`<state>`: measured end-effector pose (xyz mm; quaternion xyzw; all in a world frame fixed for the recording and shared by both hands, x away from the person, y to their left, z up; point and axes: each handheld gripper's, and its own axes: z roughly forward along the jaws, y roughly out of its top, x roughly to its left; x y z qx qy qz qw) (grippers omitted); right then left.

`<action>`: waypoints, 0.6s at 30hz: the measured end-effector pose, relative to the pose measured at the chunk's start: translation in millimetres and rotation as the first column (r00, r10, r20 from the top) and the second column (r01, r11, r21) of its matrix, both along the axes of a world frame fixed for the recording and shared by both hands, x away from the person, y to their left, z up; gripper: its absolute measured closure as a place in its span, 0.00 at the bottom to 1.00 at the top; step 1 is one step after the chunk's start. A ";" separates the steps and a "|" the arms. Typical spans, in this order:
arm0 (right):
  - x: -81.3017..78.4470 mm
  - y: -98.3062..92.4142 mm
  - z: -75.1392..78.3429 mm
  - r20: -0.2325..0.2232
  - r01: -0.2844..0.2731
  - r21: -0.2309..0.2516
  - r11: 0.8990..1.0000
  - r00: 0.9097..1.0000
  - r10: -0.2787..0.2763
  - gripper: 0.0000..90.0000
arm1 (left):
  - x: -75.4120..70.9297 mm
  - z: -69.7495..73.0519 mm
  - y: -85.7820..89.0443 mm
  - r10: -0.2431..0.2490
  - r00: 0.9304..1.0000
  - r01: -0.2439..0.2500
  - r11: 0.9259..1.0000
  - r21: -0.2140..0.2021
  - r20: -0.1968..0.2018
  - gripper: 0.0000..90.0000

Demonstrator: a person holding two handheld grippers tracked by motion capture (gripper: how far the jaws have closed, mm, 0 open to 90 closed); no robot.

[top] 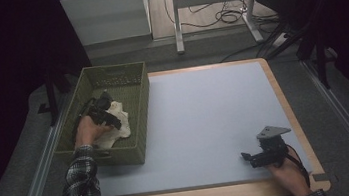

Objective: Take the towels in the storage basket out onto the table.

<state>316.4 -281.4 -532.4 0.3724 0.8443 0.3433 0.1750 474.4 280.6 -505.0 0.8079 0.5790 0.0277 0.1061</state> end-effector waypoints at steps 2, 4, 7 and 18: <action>0.0 0.0 0.0 0.000 0.000 0.000 1.000 1.000 0.000 0.05 | -1.4 1.2 1.4 0.011 1.000 -0.011 1.000 -0.018 -0.003 0.48; 0.0 0.0 0.0 0.000 0.000 0.000 1.000 1.000 0.000 0.05 | -2.8 3.0 1.5 -0.004 1.000 0.004 1.000 -0.027 -0.008 0.66; 0.0 0.0 0.0 0.000 0.000 0.000 1.000 1.000 0.000 0.05 | -3.9 4.1 0.2 -0.027 1.000 0.027 0.999 -0.037 -0.009 0.86; 0.0 0.0 0.0 -0.001 0.000 0.001 1.000 1.000 0.000 0.05 | -12.8 32.5 10.4 -0.013 0.988 0.034 0.990 -0.135 0.153 0.90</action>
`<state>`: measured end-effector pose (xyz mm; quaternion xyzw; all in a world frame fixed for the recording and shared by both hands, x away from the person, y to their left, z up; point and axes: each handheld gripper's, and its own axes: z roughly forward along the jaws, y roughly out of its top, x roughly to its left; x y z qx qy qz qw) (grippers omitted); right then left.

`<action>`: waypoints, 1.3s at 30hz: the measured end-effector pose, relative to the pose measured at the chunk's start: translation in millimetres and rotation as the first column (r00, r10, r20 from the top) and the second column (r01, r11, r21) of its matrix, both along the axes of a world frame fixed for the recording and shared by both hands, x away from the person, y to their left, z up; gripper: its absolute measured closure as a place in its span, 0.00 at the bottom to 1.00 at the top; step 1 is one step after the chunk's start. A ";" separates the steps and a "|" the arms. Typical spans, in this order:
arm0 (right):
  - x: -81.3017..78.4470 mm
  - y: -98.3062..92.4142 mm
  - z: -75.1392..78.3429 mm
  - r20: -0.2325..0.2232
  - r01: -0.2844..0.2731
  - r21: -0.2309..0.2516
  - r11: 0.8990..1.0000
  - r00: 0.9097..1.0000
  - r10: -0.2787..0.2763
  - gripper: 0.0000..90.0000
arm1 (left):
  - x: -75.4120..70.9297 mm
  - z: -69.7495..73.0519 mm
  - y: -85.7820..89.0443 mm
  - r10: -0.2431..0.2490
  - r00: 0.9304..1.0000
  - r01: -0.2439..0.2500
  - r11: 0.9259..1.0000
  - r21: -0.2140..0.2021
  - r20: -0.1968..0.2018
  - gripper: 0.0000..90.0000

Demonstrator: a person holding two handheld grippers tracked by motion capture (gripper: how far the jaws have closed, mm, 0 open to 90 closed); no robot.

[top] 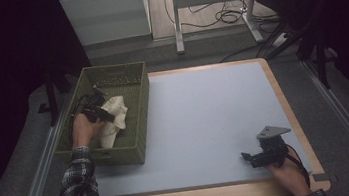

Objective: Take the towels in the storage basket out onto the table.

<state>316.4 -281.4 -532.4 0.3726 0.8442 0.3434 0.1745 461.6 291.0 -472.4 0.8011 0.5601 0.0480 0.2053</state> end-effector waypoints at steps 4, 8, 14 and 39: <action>0.0 0.0 0.0 0.001 0.000 -0.001 1.000 1.000 0.000 0.05 | -7.6 16.0 2.7 -0.009 0.998 0.010 1.000 -0.025 0.061 0.90; 0.0 0.0 0.0 0.000 0.000 -0.001 1.000 1.000 0.000 0.05 | -15.1 30.4 5.0 -0.019 0.994 0.023 0.999 -0.035 0.103 0.90; 0.0 0.0 0.0 0.001 0.000 -0.001 1.000 1.000 0.000 0.05 | -26.0 48.9 6.3 -0.047 0.986 0.055 0.997 -0.050 0.162 0.90; 0.0 0.0 0.0 0.000 0.000 -0.002 1.000 1.000 0.000 0.05 | -45.4 109.4 -36.3 -0.177 0.945 0.191 0.981 -0.026 0.276 0.89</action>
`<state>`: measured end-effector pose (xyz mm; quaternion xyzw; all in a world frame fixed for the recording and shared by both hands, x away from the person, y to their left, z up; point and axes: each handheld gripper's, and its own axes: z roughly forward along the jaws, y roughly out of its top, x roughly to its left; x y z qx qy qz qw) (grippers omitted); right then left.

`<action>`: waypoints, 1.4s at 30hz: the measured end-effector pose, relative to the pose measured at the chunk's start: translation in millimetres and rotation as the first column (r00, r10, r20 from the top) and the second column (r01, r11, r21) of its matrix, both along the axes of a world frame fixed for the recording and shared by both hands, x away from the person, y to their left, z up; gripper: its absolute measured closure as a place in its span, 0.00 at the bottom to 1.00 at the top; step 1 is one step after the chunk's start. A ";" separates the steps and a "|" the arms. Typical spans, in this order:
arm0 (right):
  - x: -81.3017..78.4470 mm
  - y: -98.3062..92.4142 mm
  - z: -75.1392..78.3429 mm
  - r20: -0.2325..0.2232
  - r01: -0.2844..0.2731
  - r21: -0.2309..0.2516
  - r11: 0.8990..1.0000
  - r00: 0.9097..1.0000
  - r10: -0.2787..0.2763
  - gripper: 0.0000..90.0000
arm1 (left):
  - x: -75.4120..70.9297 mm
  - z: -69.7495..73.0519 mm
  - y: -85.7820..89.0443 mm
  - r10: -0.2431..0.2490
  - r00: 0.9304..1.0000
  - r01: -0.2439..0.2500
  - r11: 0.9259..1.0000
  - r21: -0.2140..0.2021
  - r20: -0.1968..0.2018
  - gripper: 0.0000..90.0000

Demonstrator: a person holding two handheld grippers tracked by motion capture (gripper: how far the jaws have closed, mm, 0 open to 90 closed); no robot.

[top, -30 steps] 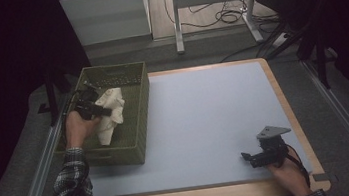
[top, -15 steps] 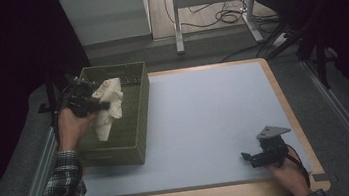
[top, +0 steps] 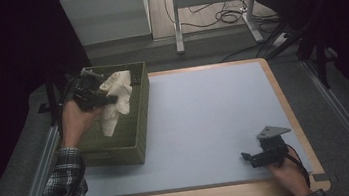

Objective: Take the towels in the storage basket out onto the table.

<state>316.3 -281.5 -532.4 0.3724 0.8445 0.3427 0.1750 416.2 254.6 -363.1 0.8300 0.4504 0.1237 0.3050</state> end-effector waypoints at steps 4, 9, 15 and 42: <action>0.0 0.0 0.0 0.000 0.000 0.000 1.000 1.000 0.000 0.05 | 0.5 6.5 -10.9 -0.025 1.000 0.025 1.000 0.003 0.005 0.89; 0.0 0.1 0.0 0.000 0.000 0.001 1.000 1.000 0.000 0.05 | 2.3 13.4 -22.3 -0.047 0.999 0.047 0.999 0.010 0.012 0.89; 0.0 0.0 0.0 0.000 -0.001 0.001 1.000 1.000 0.001 0.05 | 3.4 19.1 -35.8 -0.070 0.997 0.070 0.998 0.002 0.018 0.89; -0.2 0.1 0.0 -0.004 0.000 0.004 1.000 1.000 0.000 0.05 | 20.8 9.9 -120.9 -0.204 0.979 0.204 0.979 -0.006 0.010 0.89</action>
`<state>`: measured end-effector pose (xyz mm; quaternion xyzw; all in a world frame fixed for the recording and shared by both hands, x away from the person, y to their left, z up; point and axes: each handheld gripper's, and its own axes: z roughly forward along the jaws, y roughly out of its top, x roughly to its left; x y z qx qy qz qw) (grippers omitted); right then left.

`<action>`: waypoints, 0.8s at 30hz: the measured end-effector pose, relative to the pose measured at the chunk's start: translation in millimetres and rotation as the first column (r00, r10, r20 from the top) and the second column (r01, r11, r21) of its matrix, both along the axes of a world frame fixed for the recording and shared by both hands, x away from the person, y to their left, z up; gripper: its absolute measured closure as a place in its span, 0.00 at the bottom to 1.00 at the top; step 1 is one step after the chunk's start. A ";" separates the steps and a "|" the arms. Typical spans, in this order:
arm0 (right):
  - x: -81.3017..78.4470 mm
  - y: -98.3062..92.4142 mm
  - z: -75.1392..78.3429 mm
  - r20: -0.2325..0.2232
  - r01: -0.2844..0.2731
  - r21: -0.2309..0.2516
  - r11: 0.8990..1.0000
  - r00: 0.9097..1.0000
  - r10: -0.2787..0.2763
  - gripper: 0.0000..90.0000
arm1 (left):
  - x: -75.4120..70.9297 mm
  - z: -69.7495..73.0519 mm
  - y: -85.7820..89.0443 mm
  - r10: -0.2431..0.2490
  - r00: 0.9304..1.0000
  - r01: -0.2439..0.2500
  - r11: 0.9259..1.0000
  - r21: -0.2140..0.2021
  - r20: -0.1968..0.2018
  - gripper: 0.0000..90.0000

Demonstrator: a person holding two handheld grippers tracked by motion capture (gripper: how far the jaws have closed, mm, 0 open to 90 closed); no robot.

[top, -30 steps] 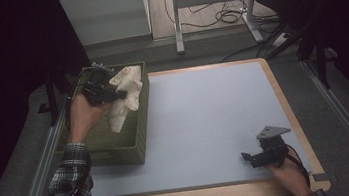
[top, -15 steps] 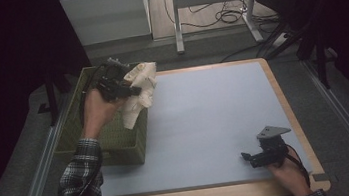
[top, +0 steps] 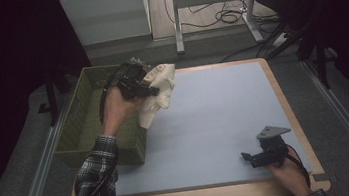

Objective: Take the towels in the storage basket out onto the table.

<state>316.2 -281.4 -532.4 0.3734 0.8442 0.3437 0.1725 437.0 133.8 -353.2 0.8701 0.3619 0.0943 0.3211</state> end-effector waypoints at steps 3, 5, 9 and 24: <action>0.0 0.0 0.0 0.000 0.000 0.000 1.000 1.000 0.000 0.05 | 2.3 -5.3 -11.6 -0.015 1.000 0.015 1.000 0.009 -0.007 0.89; 0.0 0.0 0.0 0.000 0.000 0.000 1.000 1.000 0.000 0.05 | 3.7 -8.9 -19.3 -0.022 1.000 0.023 1.000 0.013 -0.010 0.89; 0.1 0.0 0.0 0.000 0.000 0.000 1.000 1.000 0.000 0.05 | 5.7 -14.3 -31.1 -0.036 0.999 0.036 0.999 0.019 -0.013 0.89; 0.2 -0.2 0.0 0.002 -0.001 -0.002 1.000 1.000 0.001 0.05 | 12.5 -58.6 -94.1 -0.100 0.994 0.103 0.992 0.067 -0.046 0.89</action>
